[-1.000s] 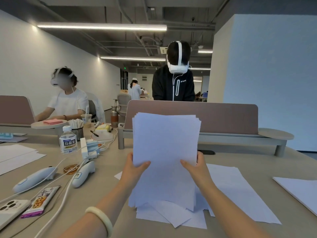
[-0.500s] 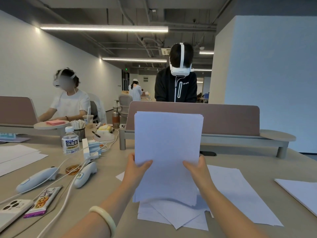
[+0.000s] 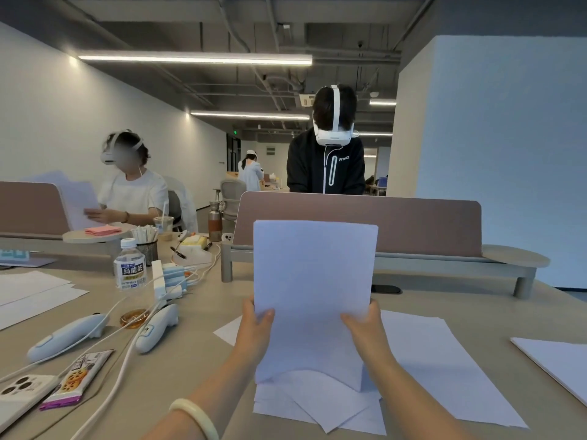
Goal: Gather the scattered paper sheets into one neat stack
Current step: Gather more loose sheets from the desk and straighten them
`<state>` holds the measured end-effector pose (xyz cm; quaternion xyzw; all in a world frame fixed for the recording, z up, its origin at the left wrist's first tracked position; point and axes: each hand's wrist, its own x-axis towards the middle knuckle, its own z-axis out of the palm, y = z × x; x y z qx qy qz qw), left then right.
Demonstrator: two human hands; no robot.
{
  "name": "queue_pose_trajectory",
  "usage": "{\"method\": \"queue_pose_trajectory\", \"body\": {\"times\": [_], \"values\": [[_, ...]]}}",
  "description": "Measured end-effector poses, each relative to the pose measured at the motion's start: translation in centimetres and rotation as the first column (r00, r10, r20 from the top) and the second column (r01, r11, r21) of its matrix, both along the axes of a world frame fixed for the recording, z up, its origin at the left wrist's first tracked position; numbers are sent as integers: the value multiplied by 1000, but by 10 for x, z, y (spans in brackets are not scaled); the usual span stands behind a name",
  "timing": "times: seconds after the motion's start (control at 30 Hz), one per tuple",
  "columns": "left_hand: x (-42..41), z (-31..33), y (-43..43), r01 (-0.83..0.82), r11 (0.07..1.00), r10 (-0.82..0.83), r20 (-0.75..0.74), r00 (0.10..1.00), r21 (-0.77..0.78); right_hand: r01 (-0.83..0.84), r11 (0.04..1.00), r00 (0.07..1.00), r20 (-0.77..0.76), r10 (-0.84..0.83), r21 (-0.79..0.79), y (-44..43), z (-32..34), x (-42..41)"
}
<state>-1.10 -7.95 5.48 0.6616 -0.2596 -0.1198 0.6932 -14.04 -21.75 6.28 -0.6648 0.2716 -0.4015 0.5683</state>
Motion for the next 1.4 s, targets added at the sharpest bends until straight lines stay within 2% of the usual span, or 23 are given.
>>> {"method": "queue_pose_trajectory", "body": {"times": [0.13, 0.33, 0.47, 0.6, 0.8, 0.93, 1.1, 1.23, 1.4], "values": [[-3, -21, -2, -5, 997, 6, -8, 1000, 76, 59, 998, 990, -128, -59, -4, 3, -20, 5], [-5, -18, -2, -16, 999, 14, 32, 999, 52, 33, 999, 997, -74, -34, -4, 0, -8, 5], [-12, -39, -1, -30, 992, 25, 42, 999, 121, 55, 998, 981, -187, -58, -20, 6, -36, 3], [-9, -27, -4, -45, 996, 38, 93, 995, 71, 60, 998, 984, -166, -63, -24, -1, -29, 4], [-9, -49, -4, -45, 973, 19, 115, 993, 226, 32, 999, 976, -215, -38, -34, 3, -41, 3], [-4, -42, -4, -43, 982, 18, 135, 991, 182, 57, 998, 979, -193, -64, -40, -1, -37, 5], [-9, -52, -1, -19, 960, -19, 134, 991, 279, 15, 999, 971, -239, -26, -50, 5, -45, 2], [-6, -47, -4, -46, 973, 7, 168, 986, 228, 34, 998, 971, -234, -47, -60, -1, -40, 7], [-3, -53, -2, -49, 957, 2, 161, 987, 286, -5, 998, 960, -281, -11, -56, 2, -47, 0]]}}
